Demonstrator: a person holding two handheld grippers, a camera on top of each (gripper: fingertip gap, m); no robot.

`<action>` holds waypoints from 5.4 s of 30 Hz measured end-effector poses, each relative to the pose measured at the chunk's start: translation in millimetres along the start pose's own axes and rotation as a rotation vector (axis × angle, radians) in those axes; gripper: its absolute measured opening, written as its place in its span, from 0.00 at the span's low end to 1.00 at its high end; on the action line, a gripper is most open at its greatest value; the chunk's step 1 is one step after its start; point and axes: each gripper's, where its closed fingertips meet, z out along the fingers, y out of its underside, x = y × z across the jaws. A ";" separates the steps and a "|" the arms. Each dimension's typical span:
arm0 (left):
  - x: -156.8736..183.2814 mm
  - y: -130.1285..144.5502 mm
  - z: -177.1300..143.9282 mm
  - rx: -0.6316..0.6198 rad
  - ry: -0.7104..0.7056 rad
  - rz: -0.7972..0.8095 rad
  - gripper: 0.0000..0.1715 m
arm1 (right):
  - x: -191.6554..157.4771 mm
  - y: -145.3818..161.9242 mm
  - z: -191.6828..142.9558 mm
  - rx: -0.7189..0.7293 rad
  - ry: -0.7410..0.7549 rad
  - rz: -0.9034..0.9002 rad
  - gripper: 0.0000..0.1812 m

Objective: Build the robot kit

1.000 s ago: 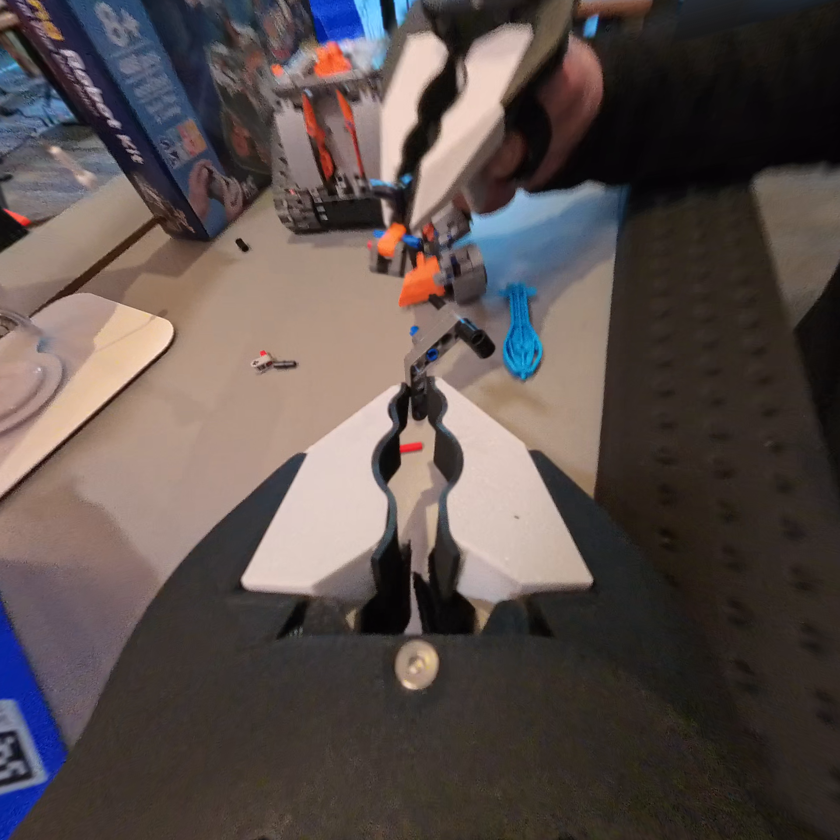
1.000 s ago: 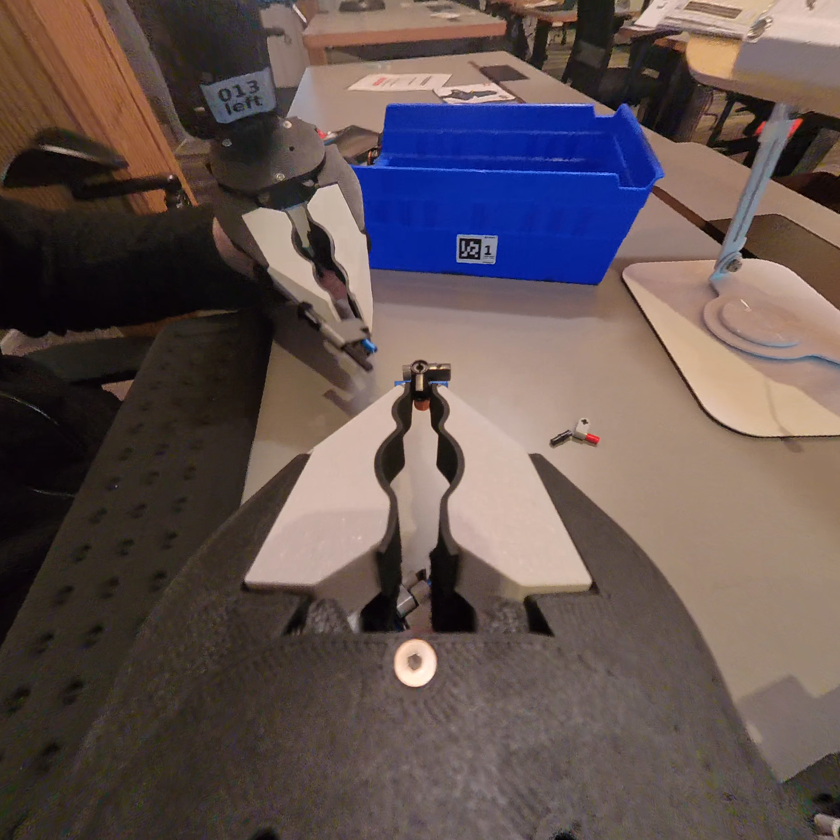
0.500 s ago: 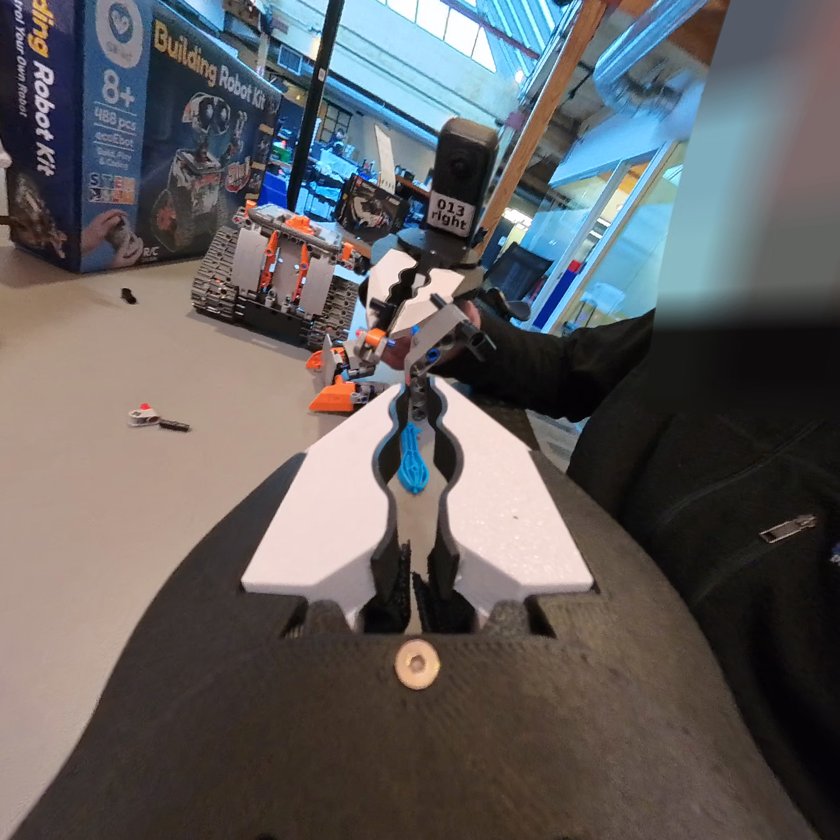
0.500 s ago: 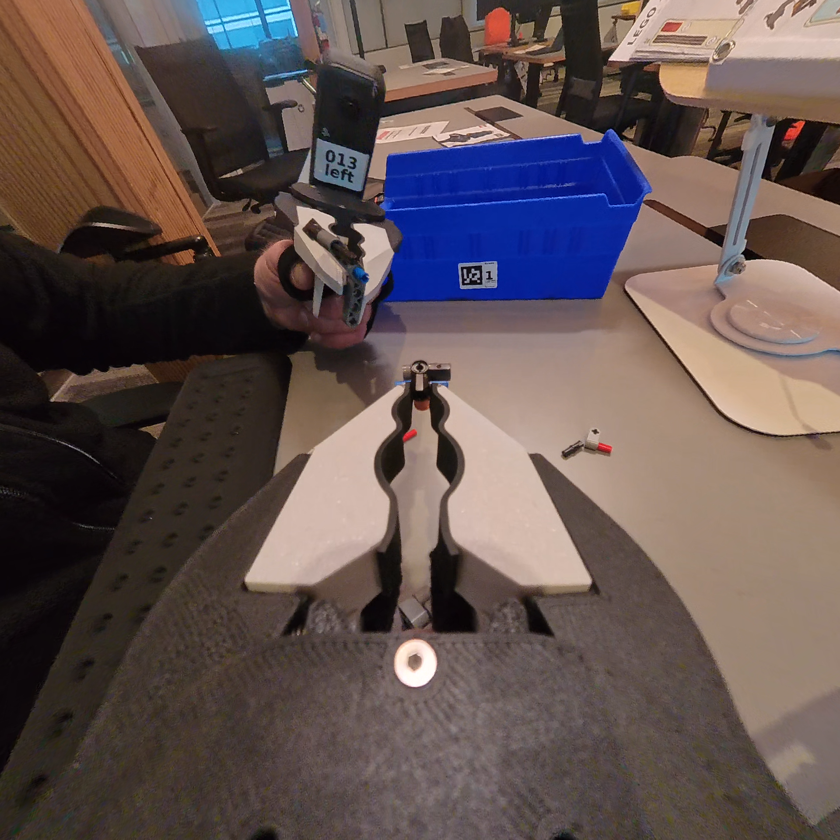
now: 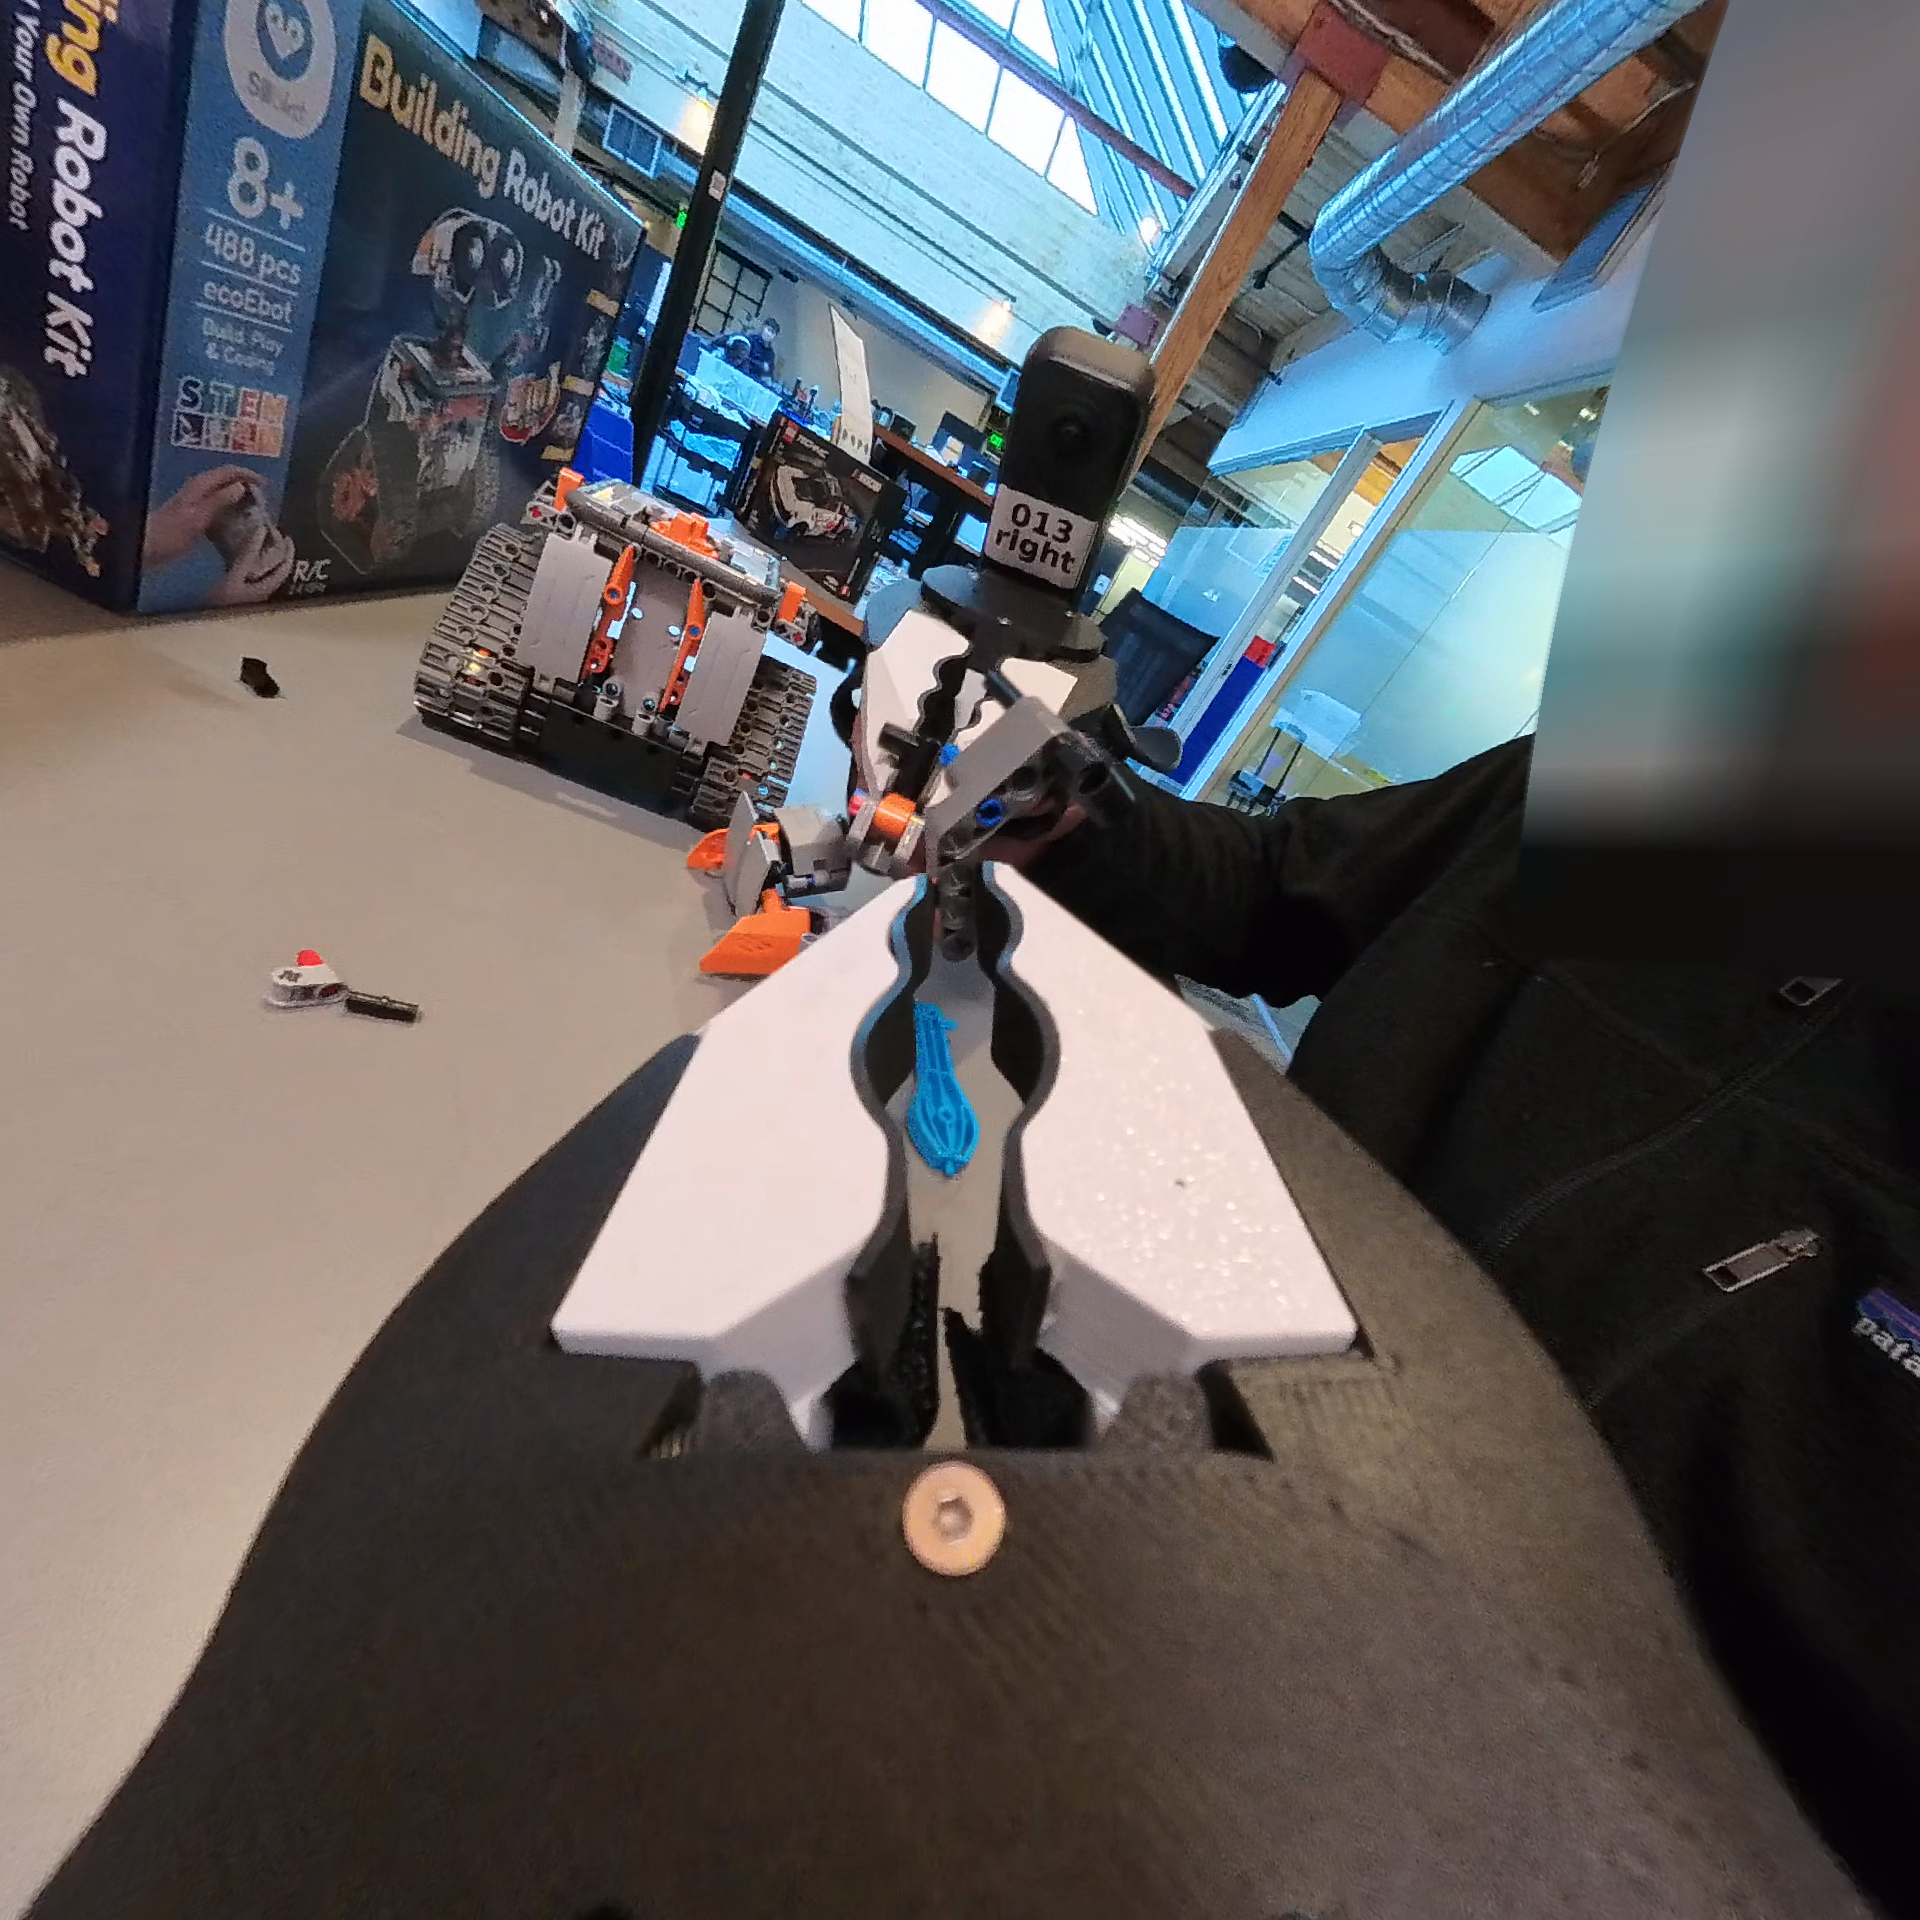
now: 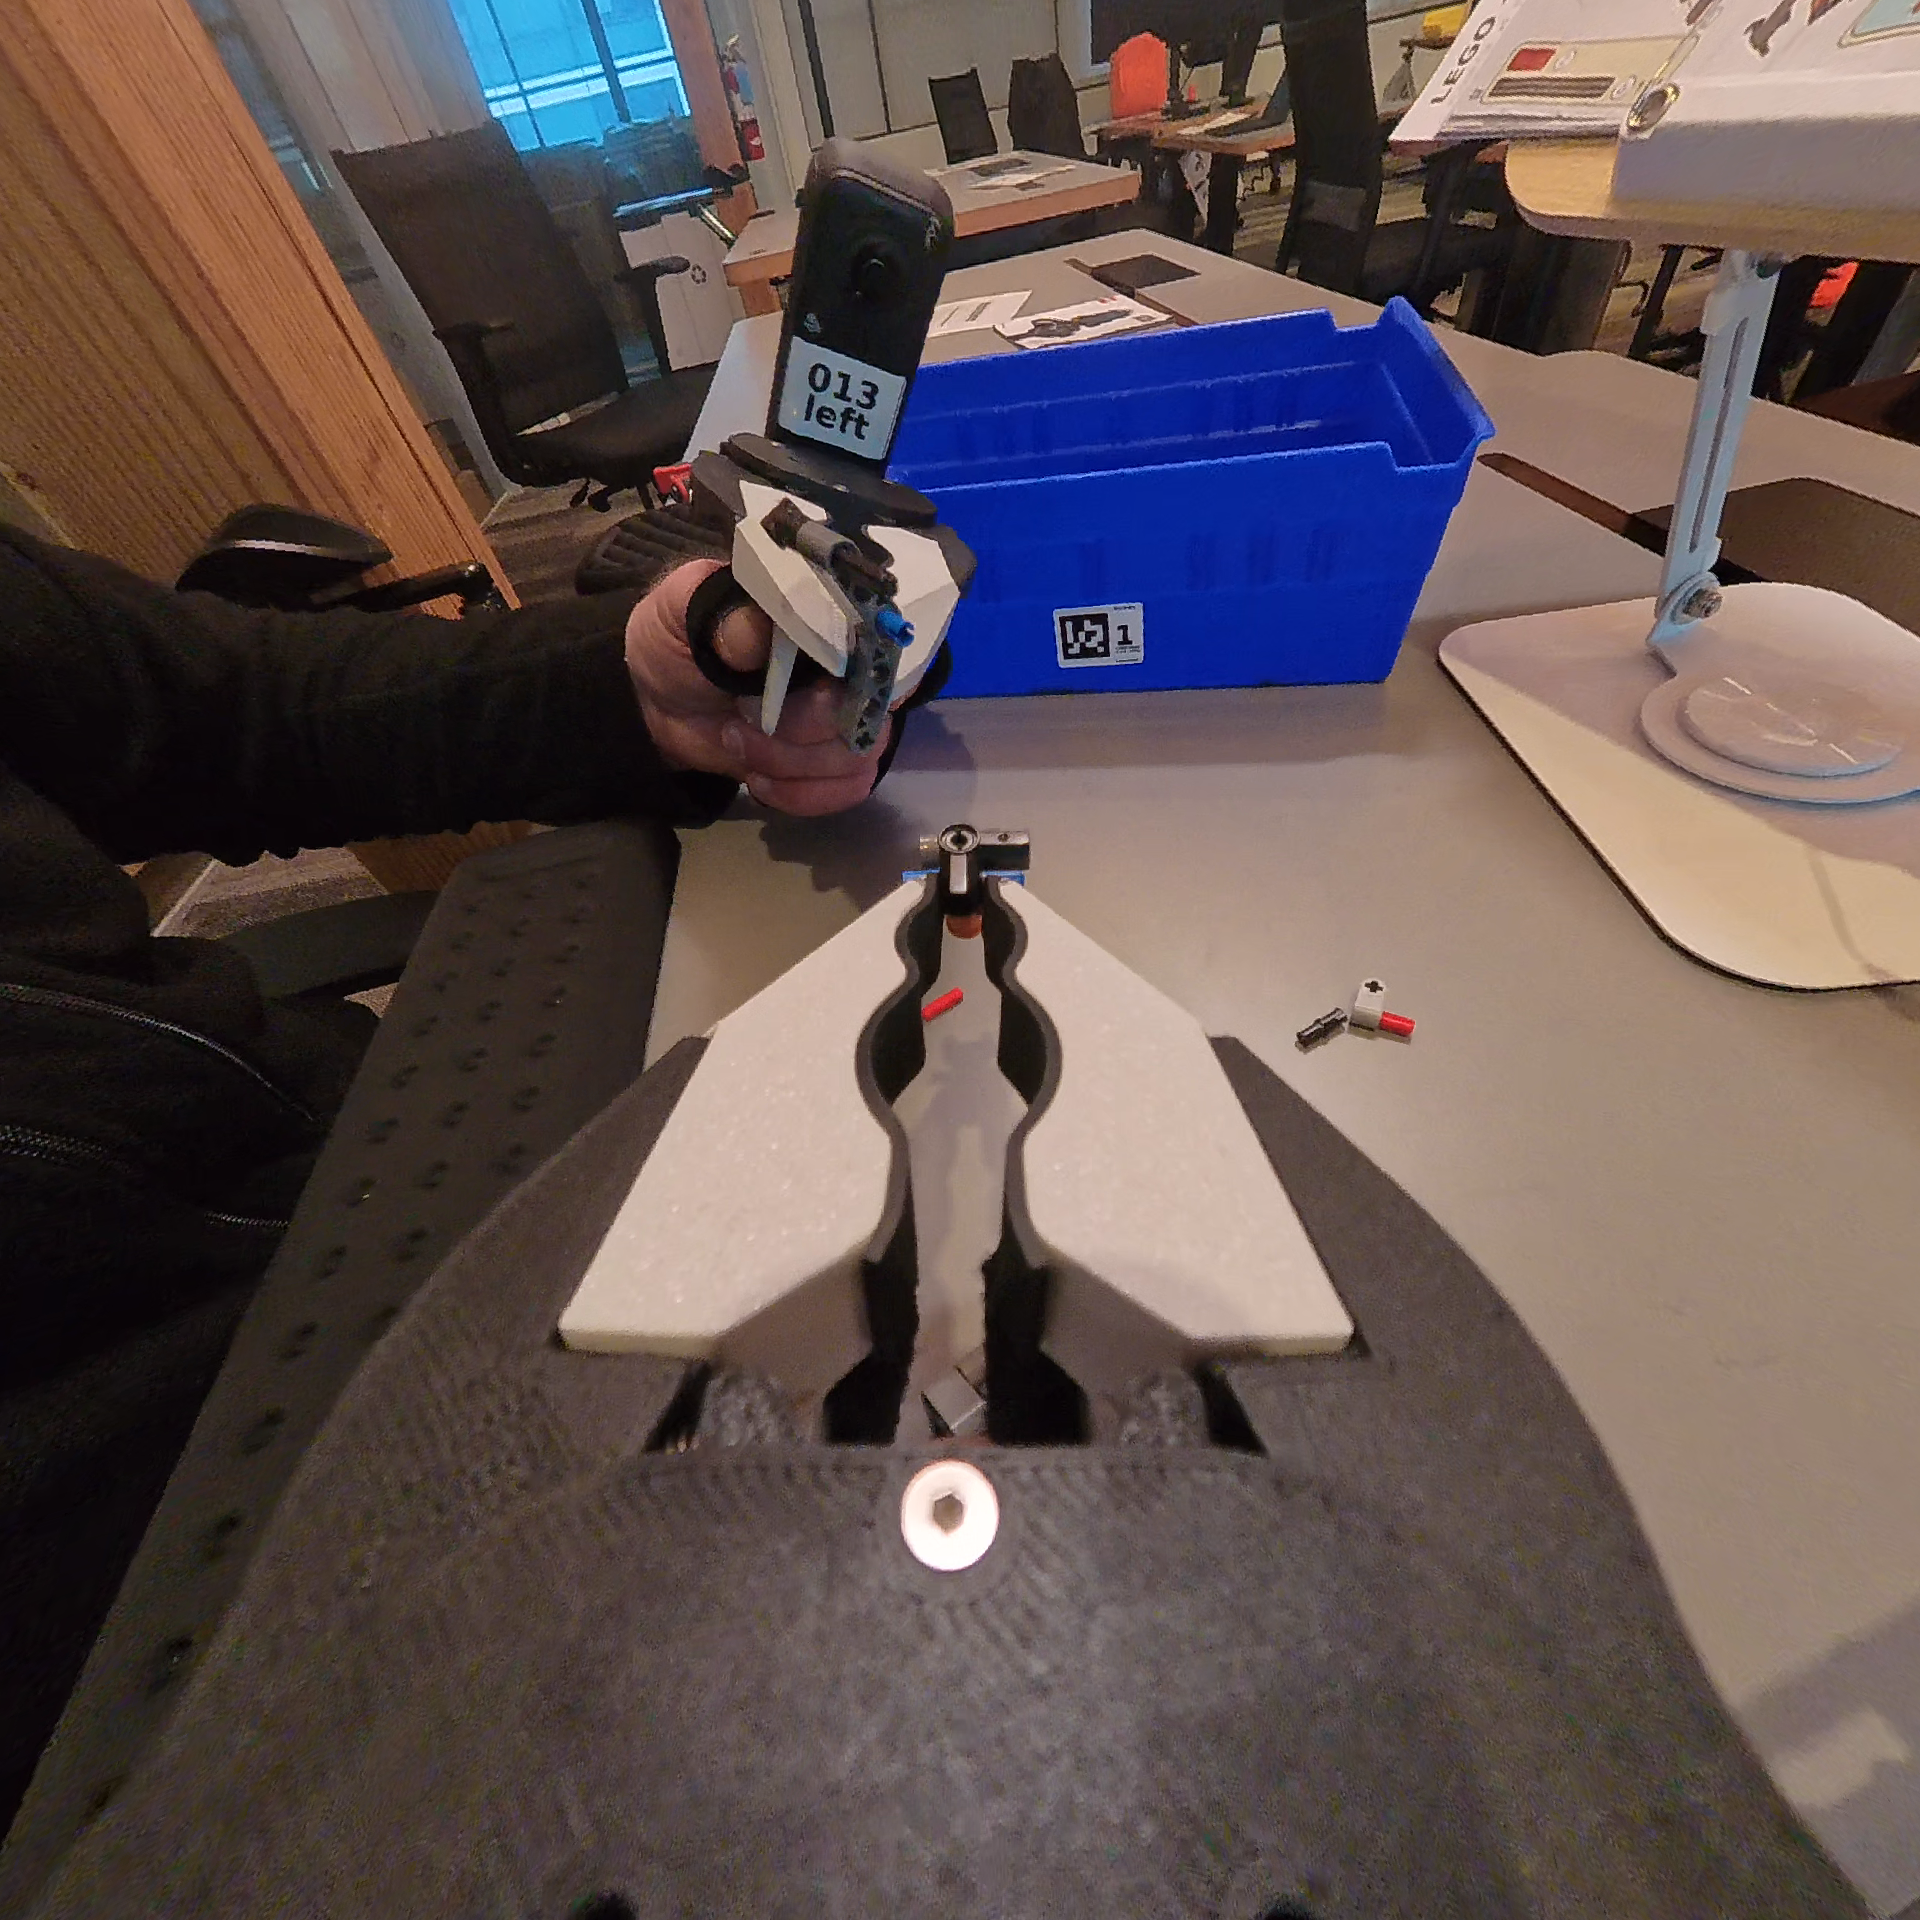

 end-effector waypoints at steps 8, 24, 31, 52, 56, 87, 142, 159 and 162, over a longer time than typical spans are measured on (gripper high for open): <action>-15.4 17.2 -4.1 -0.232 -0.282 0.363 0.04 | 3.9 3.8 0.0 -0.019 0.017 -0.014 0.03; -61.0 90.7 -99.5 -1.143 -1.081 0.782 0.04 | 1.4 13.8 4.7 -0.091 0.057 -0.111 0.03; -37.4 101.6 -95.5 -0.990 -0.871 0.578 0.19 | 1.5 15.7 5.4 -0.100 0.059 -0.118 0.03; -8.0 111.5 -71.8 -0.779 -0.578 0.378 0.24 | -1.2 18.8 6.9 -0.113 0.037 -0.108 0.03; -28.6 121.8 -80.5 -0.850 -0.635 0.370 0.25 | -3.3 20.7 8.2 -0.122 0.026 -0.105 0.03; -32.3 110.6 -52.6 -0.972 -0.536 0.906 0.25 | -4.2 21.0 7.6 -0.121 0.021 -0.122 0.03; -11.2 48.0 23.7 -0.319 -0.280 0.380 0.04 | 5.6 10.5 0.9 -0.087 0.093 -0.105 0.03; -13.8 28.8 25.7 -0.189 -0.155 0.258 0.04 | 8.8 5.4 -3.0 -0.077 0.144 -0.133 0.03; -16.3 29.8 27.0 -0.203 -0.163 0.272 0.04 | 9.0 8.6 -0.9 -0.095 0.157 -0.156 0.03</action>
